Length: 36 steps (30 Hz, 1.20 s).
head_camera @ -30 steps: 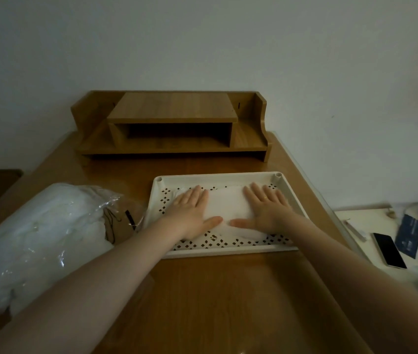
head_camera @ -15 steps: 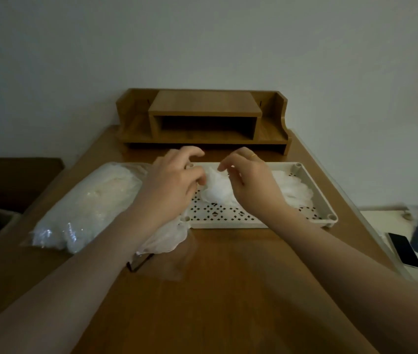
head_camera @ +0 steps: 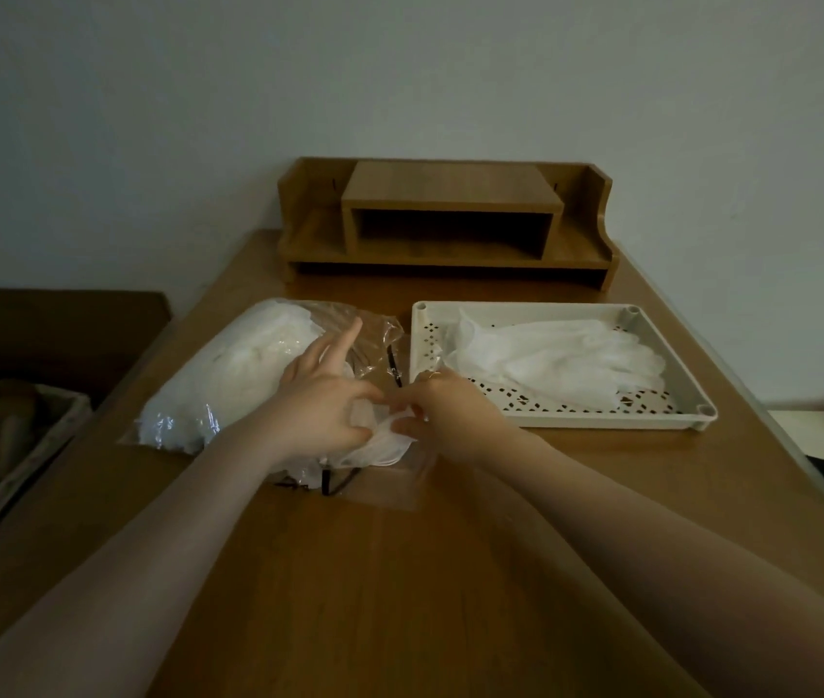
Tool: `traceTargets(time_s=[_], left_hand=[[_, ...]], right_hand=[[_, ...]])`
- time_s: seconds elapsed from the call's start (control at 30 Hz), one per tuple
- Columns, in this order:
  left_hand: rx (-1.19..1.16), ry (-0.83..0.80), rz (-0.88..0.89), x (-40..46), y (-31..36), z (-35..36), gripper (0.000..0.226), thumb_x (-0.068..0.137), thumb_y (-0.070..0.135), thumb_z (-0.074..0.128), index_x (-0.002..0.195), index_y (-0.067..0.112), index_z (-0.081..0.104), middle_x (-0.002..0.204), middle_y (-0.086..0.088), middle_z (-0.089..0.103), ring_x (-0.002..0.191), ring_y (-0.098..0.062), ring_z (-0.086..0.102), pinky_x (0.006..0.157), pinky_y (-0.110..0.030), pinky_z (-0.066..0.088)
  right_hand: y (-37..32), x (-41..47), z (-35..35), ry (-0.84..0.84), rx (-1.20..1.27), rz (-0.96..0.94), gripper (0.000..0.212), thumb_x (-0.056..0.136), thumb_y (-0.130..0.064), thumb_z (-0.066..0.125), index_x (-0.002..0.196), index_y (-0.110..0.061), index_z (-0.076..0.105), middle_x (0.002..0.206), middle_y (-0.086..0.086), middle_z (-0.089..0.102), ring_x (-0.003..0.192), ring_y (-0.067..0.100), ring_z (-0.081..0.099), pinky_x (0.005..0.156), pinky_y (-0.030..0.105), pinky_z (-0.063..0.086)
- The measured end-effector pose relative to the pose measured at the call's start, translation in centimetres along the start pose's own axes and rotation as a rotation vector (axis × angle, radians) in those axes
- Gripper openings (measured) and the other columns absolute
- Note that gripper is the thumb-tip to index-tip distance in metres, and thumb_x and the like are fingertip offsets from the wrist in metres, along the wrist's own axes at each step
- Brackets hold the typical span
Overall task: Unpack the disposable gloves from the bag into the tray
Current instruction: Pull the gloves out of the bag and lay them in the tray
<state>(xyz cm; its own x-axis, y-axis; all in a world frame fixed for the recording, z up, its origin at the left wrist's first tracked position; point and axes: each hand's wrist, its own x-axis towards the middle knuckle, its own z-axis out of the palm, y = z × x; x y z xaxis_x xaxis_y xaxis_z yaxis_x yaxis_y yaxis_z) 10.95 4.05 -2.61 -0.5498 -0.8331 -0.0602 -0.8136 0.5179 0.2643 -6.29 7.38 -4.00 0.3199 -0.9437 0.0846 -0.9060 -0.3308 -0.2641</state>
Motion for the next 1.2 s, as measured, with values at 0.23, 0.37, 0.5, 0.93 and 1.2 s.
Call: traceTargets(time_s=[0.23,0.37,0.5,0.93,1.2], left_hand=[[0.015,0.074,0.005,0.3,-0.6,0.6,0.018,0.09,0.036,0.057,0.104,0.035,0.069,0.158,0.008,-0.01,0.145,-0.021,-0.006,0.117,-0.046,0.003],[0.095,0.112,-0.032,0.3,-0.6,-0.2,0.018,0.094,0.03,0.049,0.091,0.034,0.066,0.159,0.004,-0.004,0.145,-0.024,-0.001,0.117,-0.045,0.007],[0.159,0.147,-0.078,0.0,-0.5,-0.1,0.023,0.095,0.028,0.046,0.093,0.025,0.069,0.159,0.0,0.003,0.145,-0.024,0.006,0.115,-0.04,0.011],[0.239,0.68,0.656,-0.6,2.4,1.0,0.027,0.09,0.035,0.047,0.098,0.014,0.063,0.095,-0.005,0.064,0.088,-0.018,0.056,0.076,-0.029,0.042],[0.478,0.191,0.113,-0.3,3.2,1.9,0.025,0.099,0.027,0.038,0.108,0.017,0.058,0.089,0.001,0.062,0.079,-0.018,0.062,0.063,-0.026,0.042]], right_hand=[[0.8,-0.3,-1.8,0.098,0.613,0.13,0.014,0.092,-0.017,0.057,0.079,-0.02,0.06,0.09,-0.006,0.055,0.087,0.011,0.052,0.082,0.028,0.044],[0.8,-0.7,-2.5,0.183,0.945,0.178,0.018,0.099,-0.015,0.044,0.083,-0.012,0.052,0.081,0.0,0.051,0.078,0.014,0.05,0.075,0.027,0.043],[0.7,-0.4,-3.4,0.322,1.134,0.263,0.02,0.102,-0.018,0.038,0.087,-0.008,0.049,0.082,0.004,0.052,0.072,0.015,0.053,0.066,0.025,0.048],[0.1,0.2,-4.6,0.283,1.549,0.444,0.016,0.101,-0.014,0.043,0.099,-0.002,0.054,0.082,0.011,0.059,0.059,0.016,0.061,0.057,0.024,0.055],[2.0,-0.5,-6.7,0.666,1.891,0.42,0.017,0.098,-0.018,0.048,0.105,-0.006,0.057,0.08,0.006,0.058,0.065,0.014,0.057,0.057,0.025,0.052]])
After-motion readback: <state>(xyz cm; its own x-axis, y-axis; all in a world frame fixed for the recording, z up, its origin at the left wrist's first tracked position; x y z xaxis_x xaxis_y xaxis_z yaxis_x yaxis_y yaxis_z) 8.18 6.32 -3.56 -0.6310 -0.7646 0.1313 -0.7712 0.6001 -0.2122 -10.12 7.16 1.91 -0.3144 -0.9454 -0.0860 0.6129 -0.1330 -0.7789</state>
